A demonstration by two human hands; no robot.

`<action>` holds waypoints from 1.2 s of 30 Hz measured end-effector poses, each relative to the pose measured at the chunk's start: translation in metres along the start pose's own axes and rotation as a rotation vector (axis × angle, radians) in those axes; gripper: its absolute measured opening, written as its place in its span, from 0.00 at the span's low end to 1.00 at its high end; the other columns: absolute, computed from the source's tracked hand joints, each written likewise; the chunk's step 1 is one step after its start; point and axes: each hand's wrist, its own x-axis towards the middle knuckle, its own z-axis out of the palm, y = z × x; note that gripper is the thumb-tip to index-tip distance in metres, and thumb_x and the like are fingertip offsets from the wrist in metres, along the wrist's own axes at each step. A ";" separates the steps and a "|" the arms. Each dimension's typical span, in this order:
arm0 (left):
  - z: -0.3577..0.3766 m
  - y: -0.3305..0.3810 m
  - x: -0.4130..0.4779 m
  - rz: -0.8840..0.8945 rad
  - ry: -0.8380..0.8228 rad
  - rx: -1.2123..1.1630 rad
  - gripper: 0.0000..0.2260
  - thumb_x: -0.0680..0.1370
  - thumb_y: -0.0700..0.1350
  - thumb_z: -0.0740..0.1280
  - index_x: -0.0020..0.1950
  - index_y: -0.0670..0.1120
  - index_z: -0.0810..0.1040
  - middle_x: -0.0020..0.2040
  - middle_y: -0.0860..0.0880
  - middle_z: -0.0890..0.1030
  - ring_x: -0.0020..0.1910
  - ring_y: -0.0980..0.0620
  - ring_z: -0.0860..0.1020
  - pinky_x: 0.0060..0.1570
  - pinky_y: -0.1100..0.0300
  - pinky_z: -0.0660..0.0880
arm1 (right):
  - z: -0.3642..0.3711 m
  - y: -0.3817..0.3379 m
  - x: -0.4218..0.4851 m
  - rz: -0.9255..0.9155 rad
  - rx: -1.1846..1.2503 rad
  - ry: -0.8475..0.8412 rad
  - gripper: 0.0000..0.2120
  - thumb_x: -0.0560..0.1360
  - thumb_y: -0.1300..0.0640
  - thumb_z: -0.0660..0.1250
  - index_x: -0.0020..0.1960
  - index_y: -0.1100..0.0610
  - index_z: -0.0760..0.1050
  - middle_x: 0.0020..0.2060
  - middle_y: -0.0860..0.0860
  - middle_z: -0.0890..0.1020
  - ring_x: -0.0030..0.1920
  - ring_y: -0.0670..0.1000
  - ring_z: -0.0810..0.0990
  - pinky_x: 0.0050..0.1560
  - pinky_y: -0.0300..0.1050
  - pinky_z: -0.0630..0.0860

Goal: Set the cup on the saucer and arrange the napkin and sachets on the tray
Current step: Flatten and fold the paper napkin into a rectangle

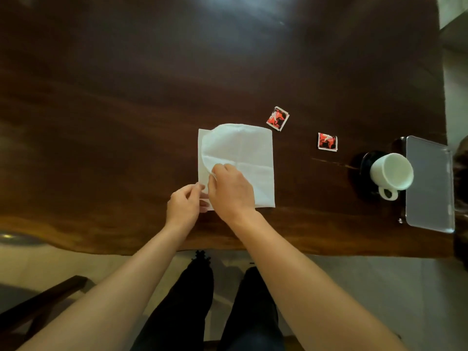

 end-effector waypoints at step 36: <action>-0.002 0.045 0.065 -0.344 -0.310 -0.013 0.06 0.81 0.39 0.67 0.57 0.45 0.79 0.53 0.49 0.83 0.50 0.48 0.82 0.48 0.48 0.79 | 0.021 0.059 -0.045 0.067 -0.094 -0.275 0.13 0.80 0.56 0.63 0.63 0.56 0.75 0.61 0.52 0.76 0.62 0.54 0.71 0.61 0.47 0.74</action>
